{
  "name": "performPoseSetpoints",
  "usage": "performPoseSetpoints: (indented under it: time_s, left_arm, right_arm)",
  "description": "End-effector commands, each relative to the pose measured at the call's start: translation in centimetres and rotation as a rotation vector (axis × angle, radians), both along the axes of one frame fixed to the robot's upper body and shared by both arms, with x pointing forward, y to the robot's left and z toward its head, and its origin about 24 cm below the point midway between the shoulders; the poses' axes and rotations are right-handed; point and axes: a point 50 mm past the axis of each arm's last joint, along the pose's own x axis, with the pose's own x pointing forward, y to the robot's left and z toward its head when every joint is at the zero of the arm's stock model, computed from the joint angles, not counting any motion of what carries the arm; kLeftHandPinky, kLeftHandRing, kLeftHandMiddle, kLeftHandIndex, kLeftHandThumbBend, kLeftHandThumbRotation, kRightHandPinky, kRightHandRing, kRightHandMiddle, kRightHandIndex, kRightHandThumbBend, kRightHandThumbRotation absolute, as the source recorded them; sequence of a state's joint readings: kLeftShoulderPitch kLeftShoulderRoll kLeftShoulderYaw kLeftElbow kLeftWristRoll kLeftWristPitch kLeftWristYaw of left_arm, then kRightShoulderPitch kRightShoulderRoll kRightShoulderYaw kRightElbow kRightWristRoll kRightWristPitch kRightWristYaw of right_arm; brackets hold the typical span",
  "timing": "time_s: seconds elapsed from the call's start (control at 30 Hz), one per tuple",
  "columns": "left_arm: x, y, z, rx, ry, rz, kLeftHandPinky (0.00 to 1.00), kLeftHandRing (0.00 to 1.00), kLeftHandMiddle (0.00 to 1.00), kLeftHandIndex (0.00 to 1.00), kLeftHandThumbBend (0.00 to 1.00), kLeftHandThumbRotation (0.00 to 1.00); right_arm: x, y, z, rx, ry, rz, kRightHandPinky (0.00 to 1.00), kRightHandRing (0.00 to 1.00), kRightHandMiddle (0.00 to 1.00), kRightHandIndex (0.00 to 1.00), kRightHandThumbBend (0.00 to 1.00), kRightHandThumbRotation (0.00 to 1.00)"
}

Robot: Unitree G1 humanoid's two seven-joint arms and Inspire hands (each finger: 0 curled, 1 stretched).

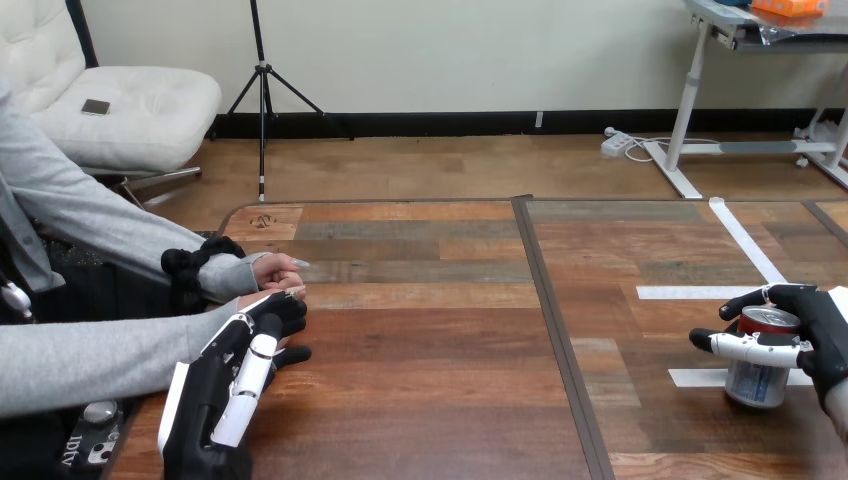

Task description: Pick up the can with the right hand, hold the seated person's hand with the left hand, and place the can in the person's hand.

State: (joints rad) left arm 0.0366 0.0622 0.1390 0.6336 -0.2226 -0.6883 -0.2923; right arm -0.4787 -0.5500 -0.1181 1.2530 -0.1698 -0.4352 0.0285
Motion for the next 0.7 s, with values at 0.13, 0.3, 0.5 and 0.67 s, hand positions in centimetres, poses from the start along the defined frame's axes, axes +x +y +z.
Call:
performPoseSetpoints:
  time_s: [0.13, 0.3, 0.5, 0.67]
  left_arm:
    - [2.09, -0.29, 1.92, 0.028, -0.097, -0.030, 0.69, 0.80, 0.76, 0.71, 0.49, 0.69]
    - [2.07, -0.29, 1.91, 0.021, -0.094, -0.028, 0.70, 0.81, 0.76, 0.71, 0.49, 0.70]
    - [2.06, -0.28, 1.94, 0.022, -0.095, -0.029, 0.71, 0.81, 0.76, 0.70, 0.47, 0.69]
    - [2.07, -0.31, 1.99, 0.027, -0.100, -0.025, 0.71, 0.80, 0.75, 0.70, 0.45, 0.68]
  right_arm:
    - [1.89, 0.01, 3.24, -0.026, -0.137, 0.062, 0.34, 0.38, 0.43, 0.45, 0.84, 0.00]
    - [1.94, 0.16, 3.38, -0.024, -0.152, 0.077, 0.33, 0.37, 0.42, 0.44, 0.84, 0.00]
    - [2.04, 0.34, 3.63, -0.026, -0.167, 0.102, 0.33, 0.36, 0.42, 0.44, 0.84, 0.00]
    - [2.14, 0.58, 3.92, -0.036, -0.191, 0.127, 0.34, 0.37, 0.42, 0.44, 0.84, 0.00]
